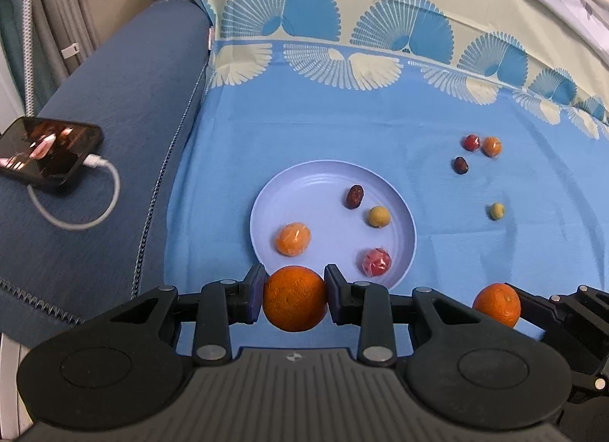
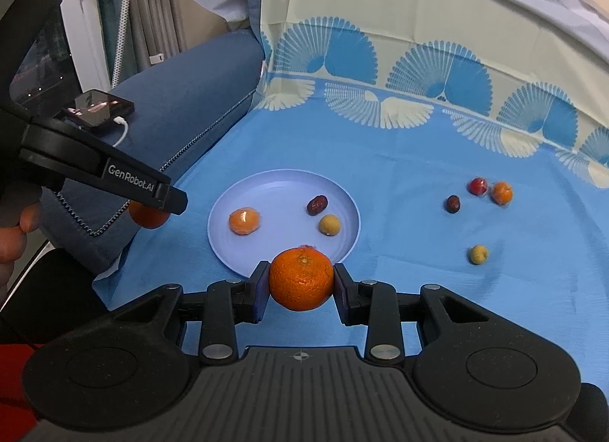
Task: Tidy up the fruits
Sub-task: 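Lower both oranges onto the plate and open both tools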
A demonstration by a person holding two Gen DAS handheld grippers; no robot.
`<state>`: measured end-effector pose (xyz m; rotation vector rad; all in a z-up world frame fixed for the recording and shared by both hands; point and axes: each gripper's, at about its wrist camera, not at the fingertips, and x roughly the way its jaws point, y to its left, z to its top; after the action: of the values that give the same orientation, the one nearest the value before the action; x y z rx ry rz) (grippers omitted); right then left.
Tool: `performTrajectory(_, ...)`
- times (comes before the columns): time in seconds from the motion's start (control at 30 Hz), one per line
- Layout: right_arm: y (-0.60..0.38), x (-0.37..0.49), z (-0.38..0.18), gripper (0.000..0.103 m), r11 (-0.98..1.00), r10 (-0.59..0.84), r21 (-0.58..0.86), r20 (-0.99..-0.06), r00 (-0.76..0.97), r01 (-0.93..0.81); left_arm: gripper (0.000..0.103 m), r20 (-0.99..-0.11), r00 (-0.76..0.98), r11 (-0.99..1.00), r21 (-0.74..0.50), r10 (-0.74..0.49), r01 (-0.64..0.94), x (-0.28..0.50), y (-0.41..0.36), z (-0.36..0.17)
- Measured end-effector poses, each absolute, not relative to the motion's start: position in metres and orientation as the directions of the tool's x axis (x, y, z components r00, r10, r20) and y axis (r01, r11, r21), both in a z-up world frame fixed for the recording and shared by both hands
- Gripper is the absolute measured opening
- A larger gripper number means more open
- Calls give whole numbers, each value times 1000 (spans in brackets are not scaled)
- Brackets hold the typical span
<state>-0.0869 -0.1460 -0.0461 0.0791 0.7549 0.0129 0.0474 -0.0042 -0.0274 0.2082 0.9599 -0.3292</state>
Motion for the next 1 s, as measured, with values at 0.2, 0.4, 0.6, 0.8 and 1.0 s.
performTrajectory(0.2, -152, -55, -62, 36, 998, 28, 66, -697, 716, 24, 37, -840, 516, 927, 41, -170, 372, 76, -19, -42)
performTrajectory(0.4, -160, -18, -80, 36, 998, 21, 60, -718, 696, 32, 37, -856, 490, 920, 48, -163, 390, 107, -35, -62)
performTrajectory(0.6, -163, 10, -99, 36, 998, 37, 62, -739, 673, 14, 37, -874, 450, 913, 19, -183, 408, 137, -46, -88)
performTrajectory(0.8, -160, 36, -119, 36, 999, 42, 44, -755, 654, -13, 38, -870, 460, 902, 42, -179, 430, 157, -54, -110)
performTrajectory(1.0, -159, 56, -129, 66, 998, 48, 58, -776, 628, -4, 103, -802, 553, 889, 64, -224, 453, 153, -55, -96)
